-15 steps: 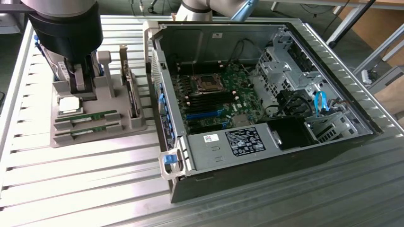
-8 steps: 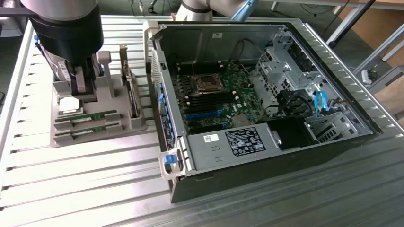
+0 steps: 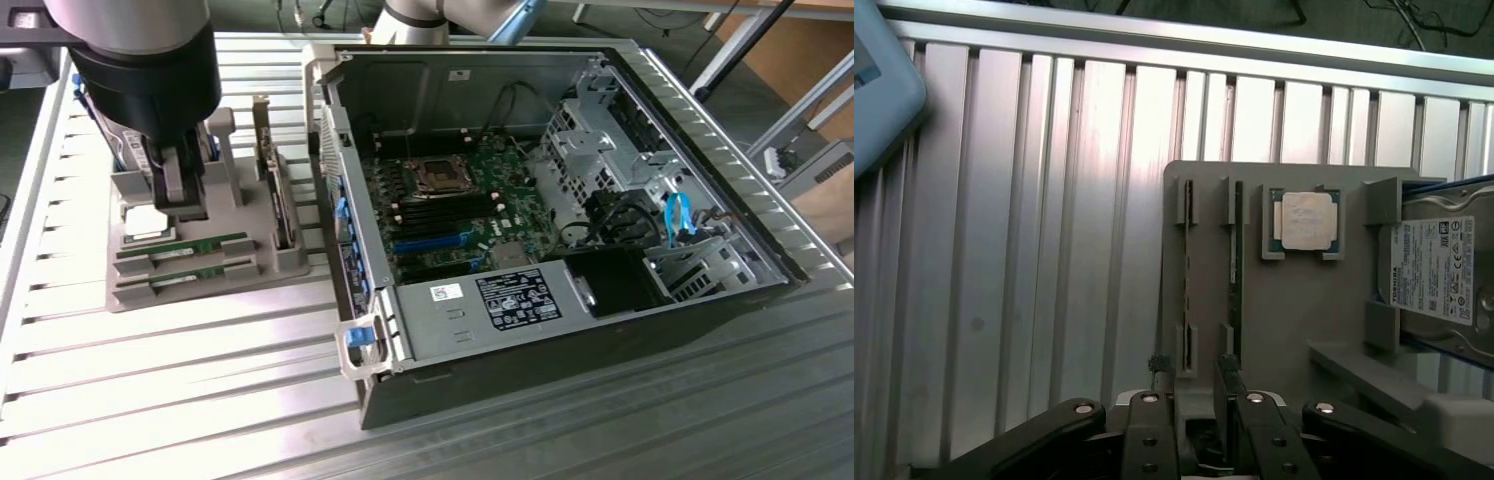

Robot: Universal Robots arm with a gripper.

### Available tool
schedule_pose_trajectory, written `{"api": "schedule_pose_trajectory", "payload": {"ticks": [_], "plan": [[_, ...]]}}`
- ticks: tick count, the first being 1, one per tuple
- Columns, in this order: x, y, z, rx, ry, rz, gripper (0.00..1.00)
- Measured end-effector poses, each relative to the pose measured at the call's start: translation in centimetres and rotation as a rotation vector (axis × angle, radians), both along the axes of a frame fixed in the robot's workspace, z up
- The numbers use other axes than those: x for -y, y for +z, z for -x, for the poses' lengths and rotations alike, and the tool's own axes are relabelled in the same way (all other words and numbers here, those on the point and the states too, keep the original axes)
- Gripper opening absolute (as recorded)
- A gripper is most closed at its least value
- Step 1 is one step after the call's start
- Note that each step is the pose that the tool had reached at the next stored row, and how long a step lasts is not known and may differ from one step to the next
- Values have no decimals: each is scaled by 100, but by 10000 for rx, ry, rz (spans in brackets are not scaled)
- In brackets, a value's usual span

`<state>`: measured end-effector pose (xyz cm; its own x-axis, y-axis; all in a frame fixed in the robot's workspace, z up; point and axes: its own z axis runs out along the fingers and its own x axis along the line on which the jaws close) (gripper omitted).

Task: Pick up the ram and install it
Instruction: 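Pick up the ram and move it above insertion slot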

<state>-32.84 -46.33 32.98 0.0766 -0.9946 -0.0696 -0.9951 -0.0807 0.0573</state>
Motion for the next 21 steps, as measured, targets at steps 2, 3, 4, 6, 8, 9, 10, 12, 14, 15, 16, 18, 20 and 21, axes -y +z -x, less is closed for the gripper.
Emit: {"api": "schedule_pose_trajectory", "payload": {"ticks": [2,3,4,6,8,9,10,12,14,15,16,18,20,21], "plan": [[1,-15,0,0,0,4,29],[3,-31,0,0,0,11,29],[4,-40,0,0,0,15,29],[5,-49,0,0,0,19,29],[7,-62,0,0,0,26,29],[7,-67,0,0,0,28,29],[7,-70,0,0,0,30,29],[9,-83,0,1,0,36,29],[10,-93,0,0,0,44,29],[11,-100,0,1,0,47,29],[12,-108,0,-1,0,52,29],[13,-115,0,0,0,56,29],[14,-126,0,0,0,60,29],[15,-130,0,0,0,62,29]]}}
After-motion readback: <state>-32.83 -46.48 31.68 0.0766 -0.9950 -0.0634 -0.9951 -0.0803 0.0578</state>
